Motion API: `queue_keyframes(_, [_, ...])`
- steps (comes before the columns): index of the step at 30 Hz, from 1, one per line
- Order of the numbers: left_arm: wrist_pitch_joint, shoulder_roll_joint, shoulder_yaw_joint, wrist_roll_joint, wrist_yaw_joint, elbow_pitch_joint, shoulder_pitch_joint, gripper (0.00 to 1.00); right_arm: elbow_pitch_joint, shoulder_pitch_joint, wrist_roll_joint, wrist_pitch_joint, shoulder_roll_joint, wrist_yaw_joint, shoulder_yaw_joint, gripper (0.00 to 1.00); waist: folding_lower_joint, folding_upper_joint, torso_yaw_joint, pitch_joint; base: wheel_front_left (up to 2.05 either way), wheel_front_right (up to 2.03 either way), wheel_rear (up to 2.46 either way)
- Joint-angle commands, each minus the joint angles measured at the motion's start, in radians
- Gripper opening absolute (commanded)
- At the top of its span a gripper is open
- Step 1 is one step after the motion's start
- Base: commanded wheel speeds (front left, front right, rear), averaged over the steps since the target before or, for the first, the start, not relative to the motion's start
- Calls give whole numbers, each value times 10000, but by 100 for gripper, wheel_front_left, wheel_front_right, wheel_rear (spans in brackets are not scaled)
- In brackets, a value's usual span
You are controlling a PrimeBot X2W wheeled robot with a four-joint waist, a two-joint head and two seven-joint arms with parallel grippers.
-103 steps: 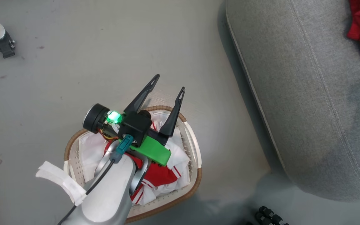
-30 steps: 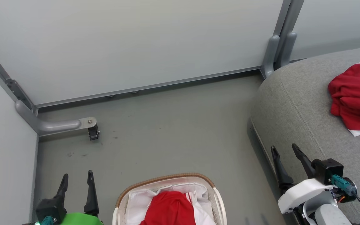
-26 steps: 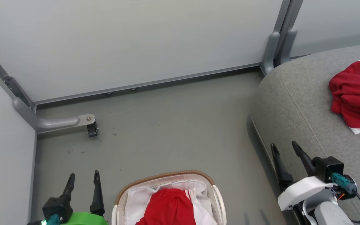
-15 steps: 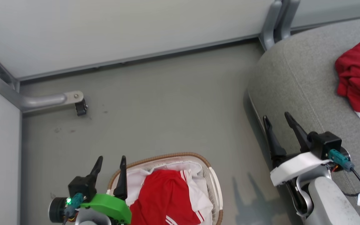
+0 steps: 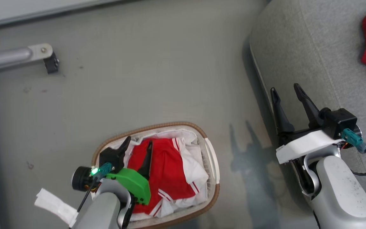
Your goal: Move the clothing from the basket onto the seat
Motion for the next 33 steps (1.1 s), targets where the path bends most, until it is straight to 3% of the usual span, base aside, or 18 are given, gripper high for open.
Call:
queue_keyframes(1, [0,57,-108,-81,-44,132,-355,100,-69,-215,-13,-22,-16,-10,7,100,0,0,-178,1111,0,0,0])
queue_keyframes(20, [2,62,-1753,-1149,-72,2992,-2650,100,-461,-1145,-22,-22,180,-10,282,100,0,0,-831,3621,0,0,0])
queue_keyframes(33, [2,170,-2206,-864,164,4838,-4072,100,-808,-1360,-116,-22,281,-10,227,100,0,0,-1197,4936,0,0,0])
